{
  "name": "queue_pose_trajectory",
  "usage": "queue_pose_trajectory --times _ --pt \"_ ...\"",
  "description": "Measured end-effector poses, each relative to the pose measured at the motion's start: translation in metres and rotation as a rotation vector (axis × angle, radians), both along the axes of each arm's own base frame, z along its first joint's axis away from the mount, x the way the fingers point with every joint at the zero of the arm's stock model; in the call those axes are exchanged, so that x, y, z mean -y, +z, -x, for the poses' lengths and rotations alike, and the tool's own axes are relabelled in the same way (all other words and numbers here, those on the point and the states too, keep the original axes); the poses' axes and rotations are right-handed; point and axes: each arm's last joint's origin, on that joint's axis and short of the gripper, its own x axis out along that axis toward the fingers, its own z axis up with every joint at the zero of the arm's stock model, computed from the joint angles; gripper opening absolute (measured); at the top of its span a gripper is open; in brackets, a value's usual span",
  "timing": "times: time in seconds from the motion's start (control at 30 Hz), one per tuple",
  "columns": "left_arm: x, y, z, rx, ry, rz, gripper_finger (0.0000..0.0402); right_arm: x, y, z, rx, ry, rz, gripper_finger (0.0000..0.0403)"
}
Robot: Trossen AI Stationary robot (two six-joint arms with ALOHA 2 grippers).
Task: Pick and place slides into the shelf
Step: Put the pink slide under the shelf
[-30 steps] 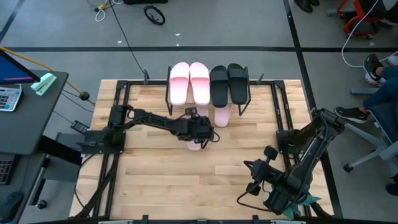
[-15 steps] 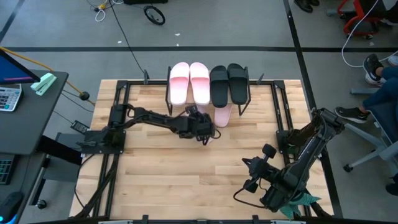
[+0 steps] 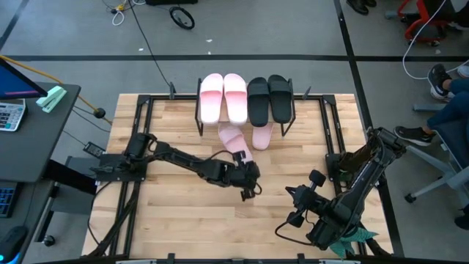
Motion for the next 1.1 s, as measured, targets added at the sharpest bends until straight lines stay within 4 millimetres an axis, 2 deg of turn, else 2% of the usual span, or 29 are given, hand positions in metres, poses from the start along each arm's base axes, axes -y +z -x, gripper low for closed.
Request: queue_pose_trajectory --times 0.1,0.3,0.5,0.63,0.8,1.1 --pt "0.004 -0.001 -0.004 0.035 -0.02 -0.001 0.0009 0.0 0.0 0.0 0.001 0.0 -0.001 0.0009" --pt "-0.007 -0.016 -0.007 0.006 0.033 0.017 0.0005 0.0 0.0 0.0 0.001 0.0 -0.001 0.0009" --pt "-0.025 -0.041 -0.017 -0.007 0.08 0.018 0.0004 0.0 0.0 0.0 -0.001 0.002 0.003 0.0009" --pt "-0.034 -0.054 -0.016 -0.055 0.121 0.03 0.0005 -0.001 0.0 -0.001 -0.013 0.021 0.018 0.0009" --pt "-0.036 -0.062 -0.005 -0.176 0.173 0.032 0.0004 -0.001 0.0 -0.001 -0.013 0.026 0.015 0.0009" --pt "-0.043 -0.065 0.003 -0.248 0.234 -0.046 0.0004 -0.001 0.0 -0.001 -0.01 0.026 0.013 0.0009"
